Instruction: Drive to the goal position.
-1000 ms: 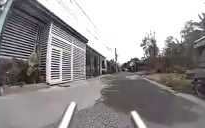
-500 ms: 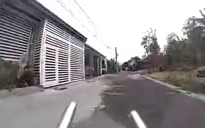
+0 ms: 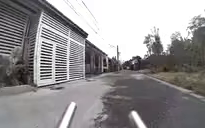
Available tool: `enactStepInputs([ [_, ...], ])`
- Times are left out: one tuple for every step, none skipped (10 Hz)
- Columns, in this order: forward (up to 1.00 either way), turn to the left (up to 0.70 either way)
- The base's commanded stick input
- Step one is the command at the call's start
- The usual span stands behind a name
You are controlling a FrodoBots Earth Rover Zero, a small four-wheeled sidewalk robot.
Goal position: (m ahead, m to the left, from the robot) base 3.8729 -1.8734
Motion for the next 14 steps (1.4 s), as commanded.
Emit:
enactStepInputs([
  [0.85, 0.0],
  [0.85, 0.0],
  [0.85, 0.0],
  [0.85, 0.0],
  [0.85, 0.0],
  [0.85, 0.0],
  [0.85, 0.0],
  [0.85, 0.0],
  [0.85, 0.0],
  [0.85, 0.0],
  [0.85, 0.0],
  [0.85, 0.0],
  [0.85, 0.0],
  [0.85, 0.0],
])
